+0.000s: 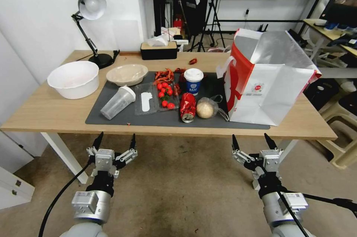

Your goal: Pick up the trash from the table and place it into the takeout bag.

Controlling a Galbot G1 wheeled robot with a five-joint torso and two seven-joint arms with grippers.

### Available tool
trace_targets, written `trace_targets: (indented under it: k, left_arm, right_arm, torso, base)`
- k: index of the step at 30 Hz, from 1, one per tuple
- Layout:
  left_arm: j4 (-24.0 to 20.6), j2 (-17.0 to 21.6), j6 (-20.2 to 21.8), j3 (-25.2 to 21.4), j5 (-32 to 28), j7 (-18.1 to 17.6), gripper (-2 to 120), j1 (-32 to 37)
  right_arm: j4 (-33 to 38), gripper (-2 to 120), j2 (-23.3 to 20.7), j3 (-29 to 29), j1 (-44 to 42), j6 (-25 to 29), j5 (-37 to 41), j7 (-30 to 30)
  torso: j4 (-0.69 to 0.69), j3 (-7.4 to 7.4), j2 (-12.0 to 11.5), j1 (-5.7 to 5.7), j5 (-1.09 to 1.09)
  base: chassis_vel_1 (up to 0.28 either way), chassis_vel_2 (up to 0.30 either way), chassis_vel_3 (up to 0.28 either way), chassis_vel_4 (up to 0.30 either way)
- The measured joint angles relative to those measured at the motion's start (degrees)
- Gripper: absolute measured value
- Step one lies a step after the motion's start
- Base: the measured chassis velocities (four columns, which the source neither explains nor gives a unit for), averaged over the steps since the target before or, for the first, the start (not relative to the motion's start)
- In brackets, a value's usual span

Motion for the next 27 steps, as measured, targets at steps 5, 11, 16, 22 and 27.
trace_targets:
  k: [5,11,16,22,27]
  left_arm:
    - [0.00,0.00,0.00,0.00,0.00,0.00,100,0.00]
    - [0.00,0.00,0.00,0.00,0.00,0.00,100,0.00]
    - [0.00,0.00,0.00,0.00,0.00,0.00,100,0.00]
    - [0.00,-0.04,0.18,0.01,-0.11,0.01,100,-0.20]
    - [0.48,-1.60,4.49,0.82,-3.16,0.83,100,-4.39]
  right_arm:
    - [0.00,100,0.00,0.00,0.00,0.00,0.00,0.00]
    - [0.00,100,0.00,0.00,0.00,0.00,0.00,0.00]
    - [0.00,100,0.00,0.00,0.00,0.00,0.00,0.00]
    - [0.00,100,0.00,0.02,0.14,-0.20,0.07,0.00]
    - [0.61,100,-0.24,1.76,3.02,-4.46,2.34,0.55]
  torso:
    - [0.00,0.00,0.00,0.00,0.00]
    - [0.00,0.00,0.00,0.00,0.00]
    - [0.00,0.00,0.00,0.00,0.00]
    - [0.00,0.00,0.00,-0.01,0.00]
    - [0.01,-0.01,0.00,-0.01,-0.01]
  base:
    - [0.000,0.000,0.000,0.000]
    - [0.000,0.000,0.000,0.000]
    - [0.000,0.000,0.000,0.000]
    - [0.000,0.000,0.000,0.000]
    - [0.000,0.000,0.000,0.000]
